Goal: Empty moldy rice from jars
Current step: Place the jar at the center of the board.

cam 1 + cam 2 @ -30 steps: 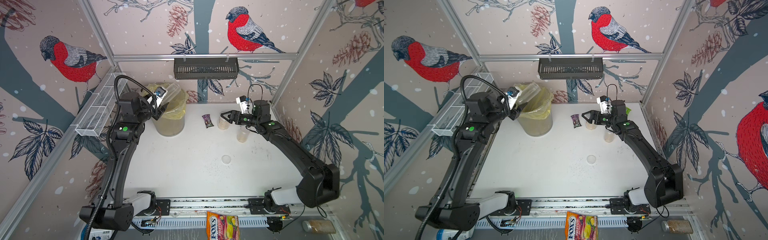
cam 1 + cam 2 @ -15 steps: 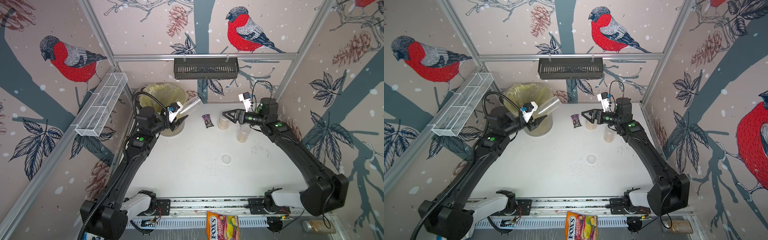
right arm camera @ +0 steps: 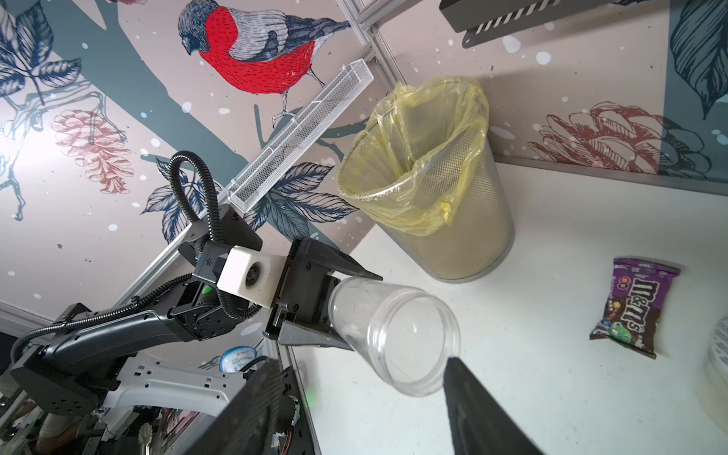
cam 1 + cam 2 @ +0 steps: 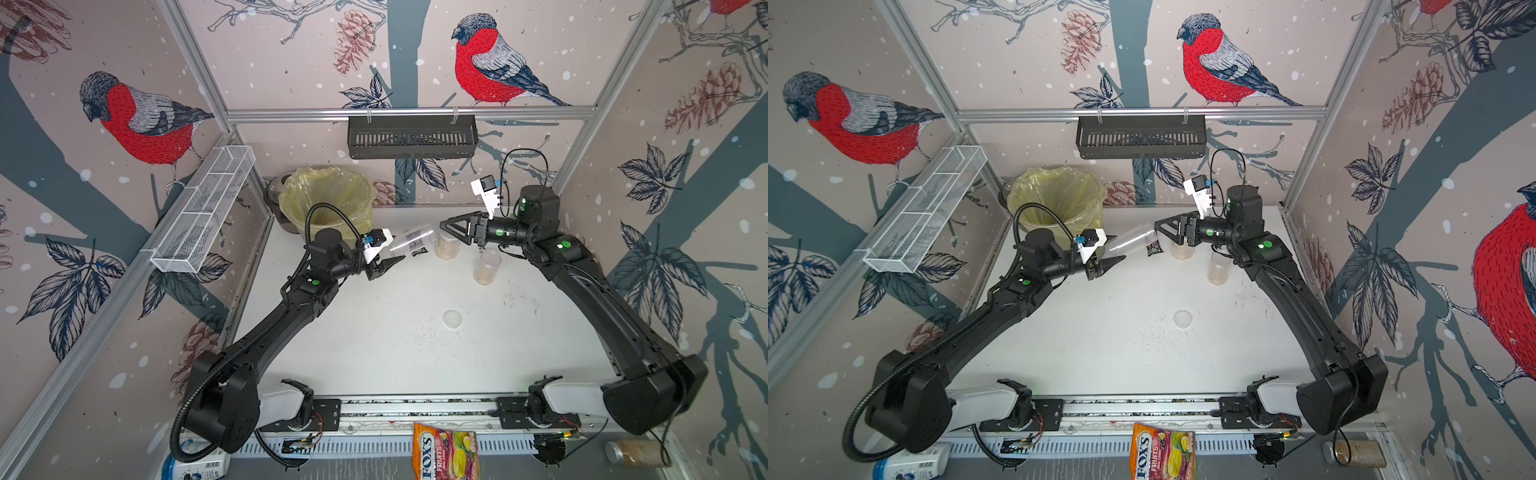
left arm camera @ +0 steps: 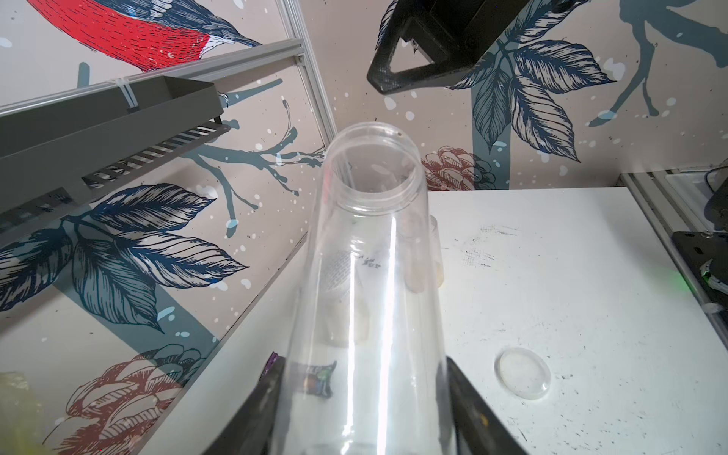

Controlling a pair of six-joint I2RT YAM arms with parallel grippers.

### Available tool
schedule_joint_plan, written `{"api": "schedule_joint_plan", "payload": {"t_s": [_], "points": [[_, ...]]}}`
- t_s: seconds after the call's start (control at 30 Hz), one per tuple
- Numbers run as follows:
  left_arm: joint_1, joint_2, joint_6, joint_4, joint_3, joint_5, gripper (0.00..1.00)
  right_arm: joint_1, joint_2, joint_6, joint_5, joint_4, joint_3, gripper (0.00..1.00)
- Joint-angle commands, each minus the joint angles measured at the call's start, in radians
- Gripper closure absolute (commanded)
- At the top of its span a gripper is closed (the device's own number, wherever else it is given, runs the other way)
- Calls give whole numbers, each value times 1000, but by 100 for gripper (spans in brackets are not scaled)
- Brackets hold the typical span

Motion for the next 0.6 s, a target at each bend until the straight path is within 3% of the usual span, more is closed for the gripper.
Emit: {"api": "schedule_joint_plan", "payload": {"t_s": [0.0, 0.37, 0.57], "points": [[-8, 15, -20, 122, -2, 40, 100, 14, 19, -37, 10, -86, 18, 36], [-11, 44, -27, 153, -1, 59, 100, 69, 66, -68, -8, -103, 27, 39], [-10, 50, -31, 158, 1, 54, 100, 88, 72, -89, -11, -126, 21, 50]]}}
